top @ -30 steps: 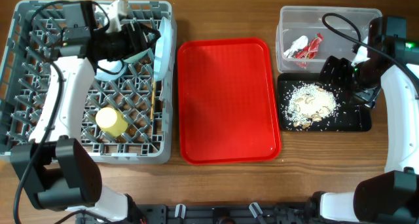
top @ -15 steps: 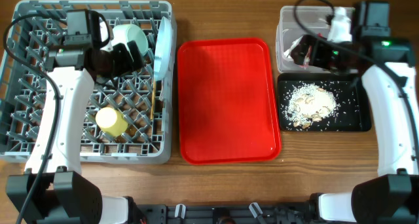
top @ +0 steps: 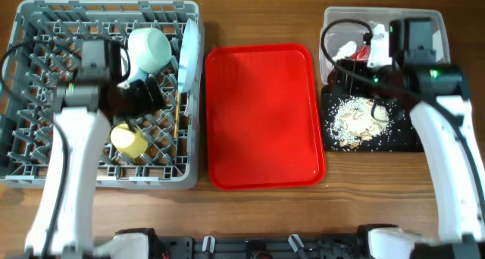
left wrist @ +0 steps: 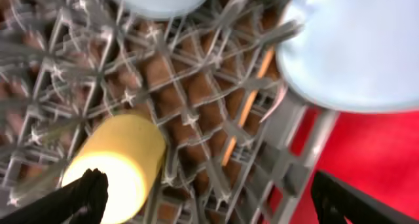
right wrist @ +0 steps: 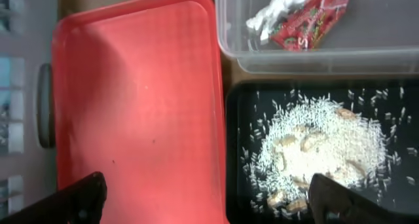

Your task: Sort waste into correct bins and load items into the dishwasher rack

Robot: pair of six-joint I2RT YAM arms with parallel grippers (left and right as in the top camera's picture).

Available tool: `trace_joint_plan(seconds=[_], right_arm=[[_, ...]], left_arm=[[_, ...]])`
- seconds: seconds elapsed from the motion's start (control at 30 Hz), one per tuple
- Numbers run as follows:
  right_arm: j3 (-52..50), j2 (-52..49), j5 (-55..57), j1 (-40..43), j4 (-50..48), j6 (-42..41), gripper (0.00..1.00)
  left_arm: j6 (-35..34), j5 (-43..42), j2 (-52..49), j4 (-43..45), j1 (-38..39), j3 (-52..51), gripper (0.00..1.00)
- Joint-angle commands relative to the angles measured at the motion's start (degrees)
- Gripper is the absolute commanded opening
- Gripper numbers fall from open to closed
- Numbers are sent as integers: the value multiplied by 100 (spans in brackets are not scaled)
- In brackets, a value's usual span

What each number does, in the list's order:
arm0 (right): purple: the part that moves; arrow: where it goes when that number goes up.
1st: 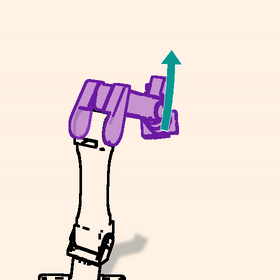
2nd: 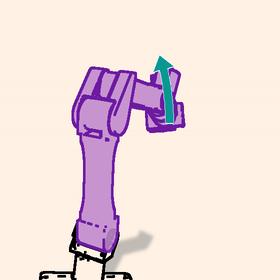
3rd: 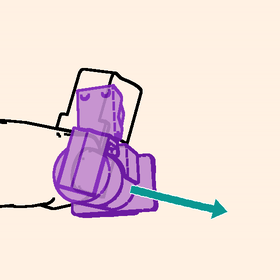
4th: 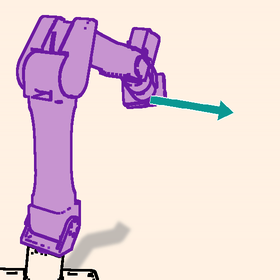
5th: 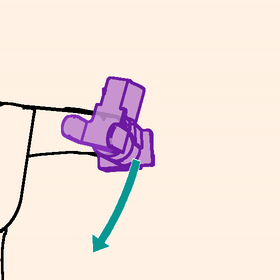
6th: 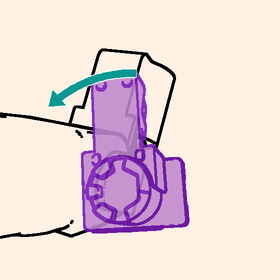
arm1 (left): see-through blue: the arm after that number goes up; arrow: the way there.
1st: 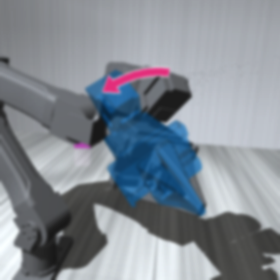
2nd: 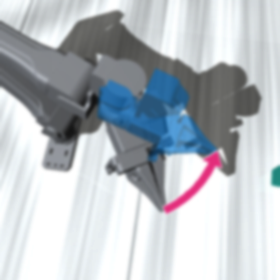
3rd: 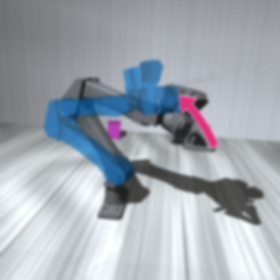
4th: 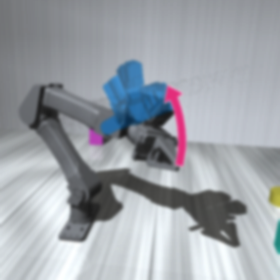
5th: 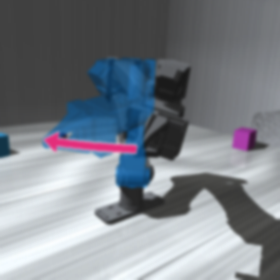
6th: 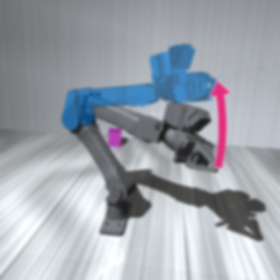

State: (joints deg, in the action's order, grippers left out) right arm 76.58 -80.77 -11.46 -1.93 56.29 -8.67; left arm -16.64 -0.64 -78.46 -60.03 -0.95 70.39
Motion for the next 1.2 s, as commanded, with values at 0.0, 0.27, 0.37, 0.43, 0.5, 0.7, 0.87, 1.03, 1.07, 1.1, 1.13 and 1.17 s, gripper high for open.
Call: trace_joint_plan(seconds=[0.0,0.27,0.37,0.43,0.5,0.7,0.87,1.03,1.07,1.1,1.13,1.17], right_arm=[[-944,1305,398,7,-485,-151,100],[-1633,3405,1021,7,-402,-186,100],[-1633,3390,1021,7,-396,-186,100],[-1633,3307,1021,7,-398,-186,100],[-1633,3189,1021,7,-398,-186,100],[-1663,2815,1285,-15,-157,-114,100],[-2015,3379,1285,-13,-643,-9,100],[-3296,4780,1187,-15,-2310,190,100],[-3637,5112,1145,-15,-2667,181,100],[-4033,5490,1145,-15,-3082,181,100],[-4360,5810,1145,-15,-3451,181,100],[-4730,6172,1143,-15,-3869,181,100]], left_arm=[[564,-90,1366,656,116,-1005,100],[592,-120,3777,964,122,-2111,100],[592,-120,3823,962,122,-2111,100],[592,-120,3823,962,122,-2111,100],[592,-120,3823,962,122,-2111,100],[592,-120,3823,962,122,-2111,100],[595,-120,3823,962,122,-2111,100],[592,-120,3823,962,122,-2111,100],[592,-120,3823,962,122,-2111,100],[592,-120,3823,962,122,-2111,100],[595,-120,3823,964,122,-2111,100],[592,-120,3823,962,122,-2111,100]])
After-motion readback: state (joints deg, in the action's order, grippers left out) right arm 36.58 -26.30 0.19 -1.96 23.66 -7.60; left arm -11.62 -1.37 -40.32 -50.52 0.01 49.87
